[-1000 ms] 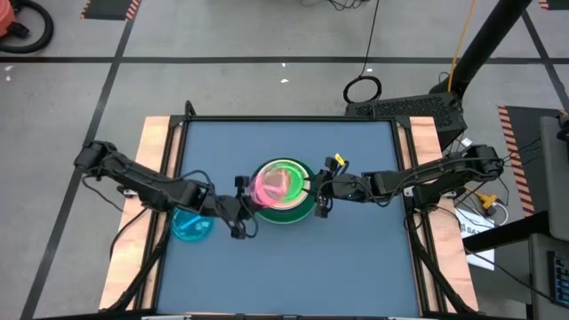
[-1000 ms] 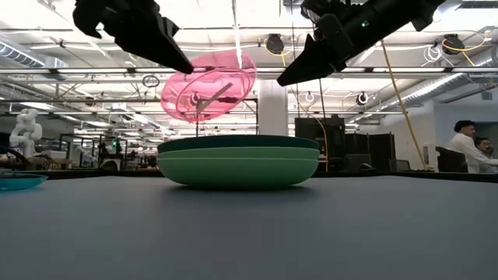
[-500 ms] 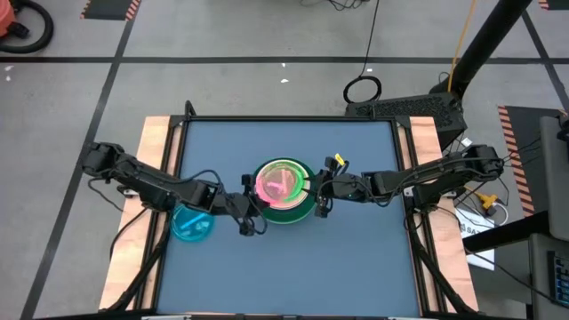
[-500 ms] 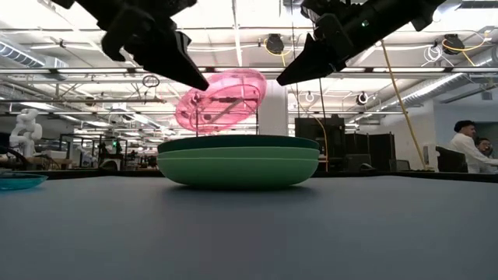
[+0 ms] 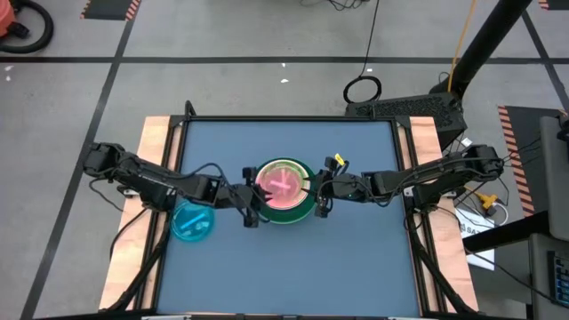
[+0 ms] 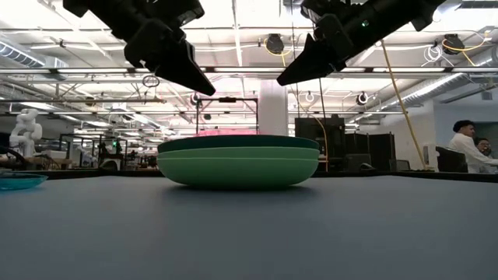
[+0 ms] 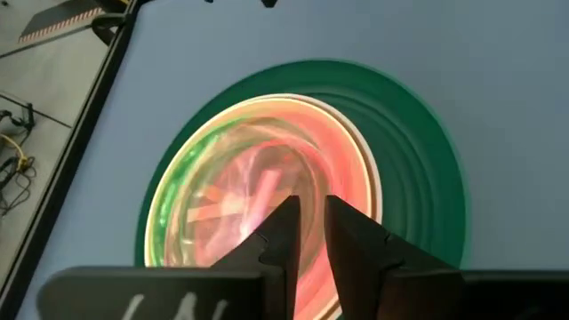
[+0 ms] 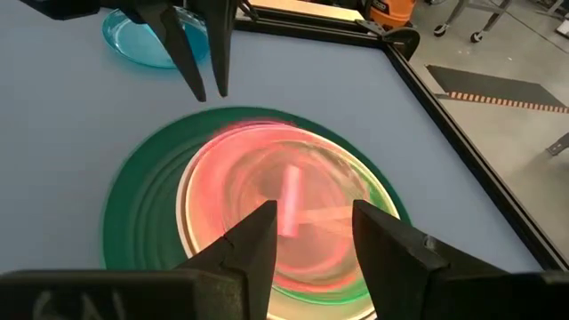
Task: Stack plastic plates
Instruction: Stack the transparent pink plate on top of the transparent green plate, then stack the transparent blue plate on top of the transparent pink plate
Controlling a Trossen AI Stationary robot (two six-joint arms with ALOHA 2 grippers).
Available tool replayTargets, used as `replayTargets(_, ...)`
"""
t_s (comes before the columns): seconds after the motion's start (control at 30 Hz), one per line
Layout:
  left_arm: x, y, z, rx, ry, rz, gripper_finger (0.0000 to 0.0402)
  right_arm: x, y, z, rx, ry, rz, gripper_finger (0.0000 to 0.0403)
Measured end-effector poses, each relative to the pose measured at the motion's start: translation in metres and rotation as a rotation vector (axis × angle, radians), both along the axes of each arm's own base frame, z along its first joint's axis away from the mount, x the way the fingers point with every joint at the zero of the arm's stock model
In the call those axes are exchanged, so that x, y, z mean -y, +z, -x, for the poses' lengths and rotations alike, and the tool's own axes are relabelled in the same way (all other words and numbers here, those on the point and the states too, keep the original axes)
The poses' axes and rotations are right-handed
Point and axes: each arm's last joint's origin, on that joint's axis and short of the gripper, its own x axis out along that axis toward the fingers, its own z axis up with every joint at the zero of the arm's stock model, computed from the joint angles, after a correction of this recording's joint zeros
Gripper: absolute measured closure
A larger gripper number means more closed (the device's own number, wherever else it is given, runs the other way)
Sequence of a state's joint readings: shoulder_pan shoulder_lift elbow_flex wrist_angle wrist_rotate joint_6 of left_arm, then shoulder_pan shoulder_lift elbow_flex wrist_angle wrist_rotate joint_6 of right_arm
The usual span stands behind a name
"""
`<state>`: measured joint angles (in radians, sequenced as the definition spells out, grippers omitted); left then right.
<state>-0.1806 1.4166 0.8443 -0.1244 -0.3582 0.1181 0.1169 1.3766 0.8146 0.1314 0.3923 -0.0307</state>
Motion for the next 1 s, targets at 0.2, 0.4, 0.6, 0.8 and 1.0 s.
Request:
replayTargets(0.2,-0.002,0.000,0.000,-0.001,0.007,0.004,0.0320,0.000,0.000,0.000,0.000,0.000,0.000,0.0264)
replayTargets(0.4,-0.002,0.000,0.000,-0.003,0.010,0.008,0.0319,0.000,0.000,0.000,-0.001,0.000,0.000,0.0264)
replayTargets(0.6,-0.001,-0.003,0.003,-0.037,0.016,0.013,0.0318,0.000,0.000,0.000,-0.001,0.000,0.000,0.0264)
replayTargets(0.8,-0.002,-0.011,0.011,-0.144,0.051,0.029,0.0318,0.000,0.000,0.000,-0.001,0.000,-0.001,0.0264)
replayTargets(1.0,-0.005,-0.020,0.025,-0.315,0.118,0.045,0.0318,0.000,0.000,0.000,-0.001,0.000,-0.001,0.0264)
